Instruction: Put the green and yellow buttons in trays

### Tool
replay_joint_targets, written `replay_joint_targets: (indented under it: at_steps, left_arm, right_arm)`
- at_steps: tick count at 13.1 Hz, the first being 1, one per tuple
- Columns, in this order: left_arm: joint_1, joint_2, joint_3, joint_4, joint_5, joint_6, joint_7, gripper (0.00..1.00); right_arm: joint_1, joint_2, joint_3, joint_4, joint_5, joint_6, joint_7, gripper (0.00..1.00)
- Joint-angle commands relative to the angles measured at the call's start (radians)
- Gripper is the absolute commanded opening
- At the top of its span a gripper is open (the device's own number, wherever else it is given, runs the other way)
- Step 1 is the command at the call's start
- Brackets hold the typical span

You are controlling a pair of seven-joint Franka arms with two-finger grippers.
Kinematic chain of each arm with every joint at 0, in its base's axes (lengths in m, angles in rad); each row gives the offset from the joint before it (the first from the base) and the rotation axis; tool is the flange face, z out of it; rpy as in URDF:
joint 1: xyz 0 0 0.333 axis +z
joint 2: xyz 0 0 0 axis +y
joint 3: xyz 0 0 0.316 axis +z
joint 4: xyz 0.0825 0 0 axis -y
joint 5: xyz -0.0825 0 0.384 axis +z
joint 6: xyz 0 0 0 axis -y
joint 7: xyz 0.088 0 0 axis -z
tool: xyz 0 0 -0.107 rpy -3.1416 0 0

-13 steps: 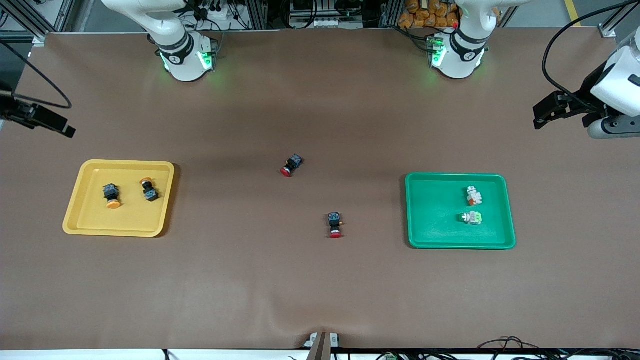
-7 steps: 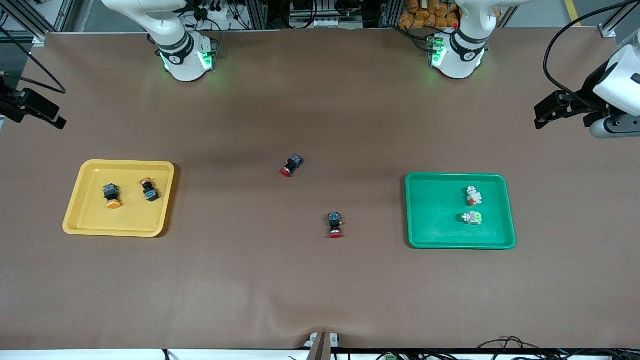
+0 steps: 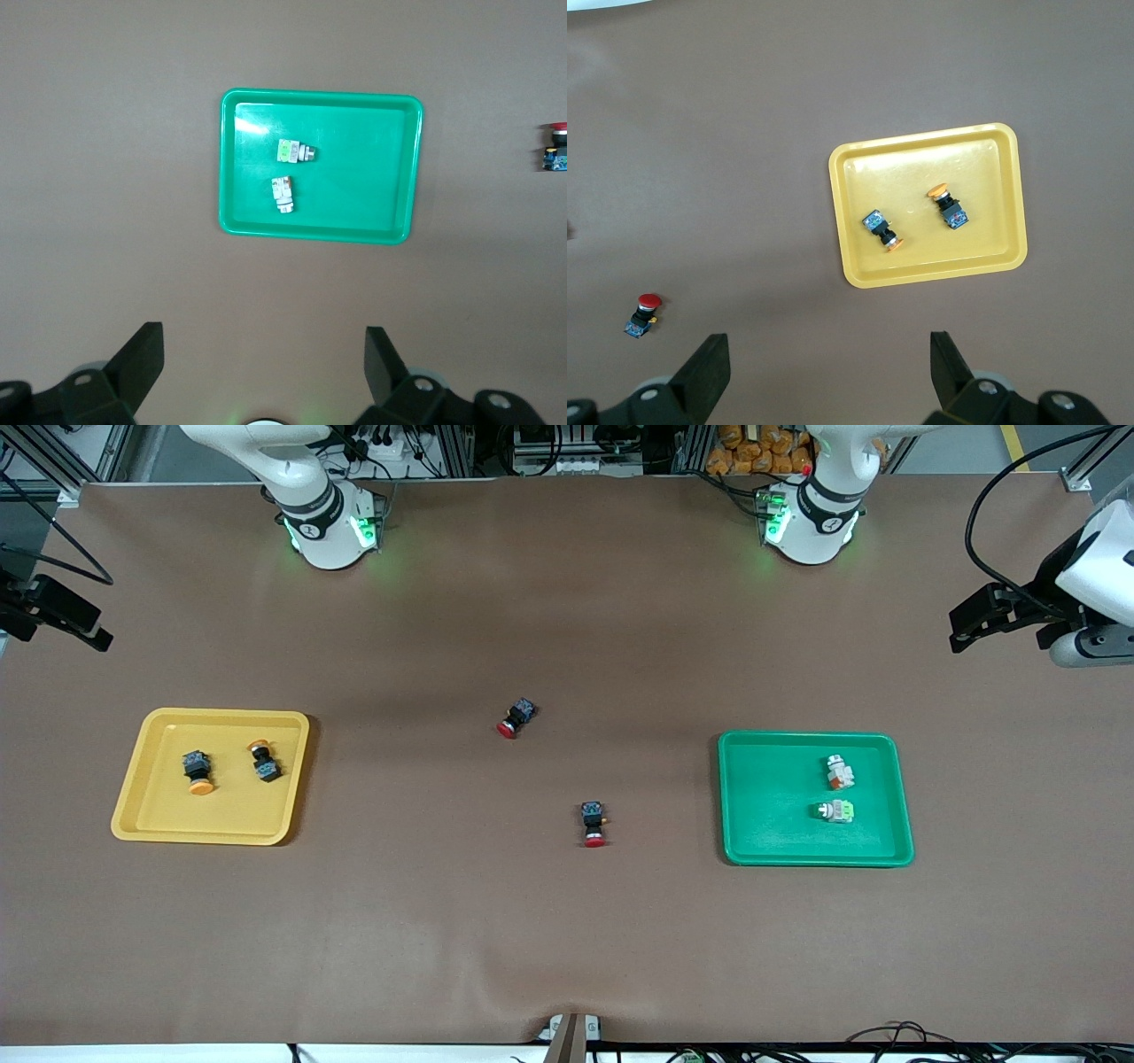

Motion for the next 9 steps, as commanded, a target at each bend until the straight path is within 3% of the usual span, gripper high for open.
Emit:
replay_joint_targets:
  at_steps: [1,9]
  left_arm:
    - [0.005,-0.023,0.002,-0.005,-0.012,-0.014,0.012,1.00]
    - [0.007,-0.017,0.005,0.007,-0.007,-0.014,0.027,1.00]
  right_arm:
    - [0.002,0.019,0.000,0.033,-0.003,-0.021,-0.012,1.00]
    - [0.008,0.031,0.002,0.040,0.000,-0.044,-0.015,1.00]
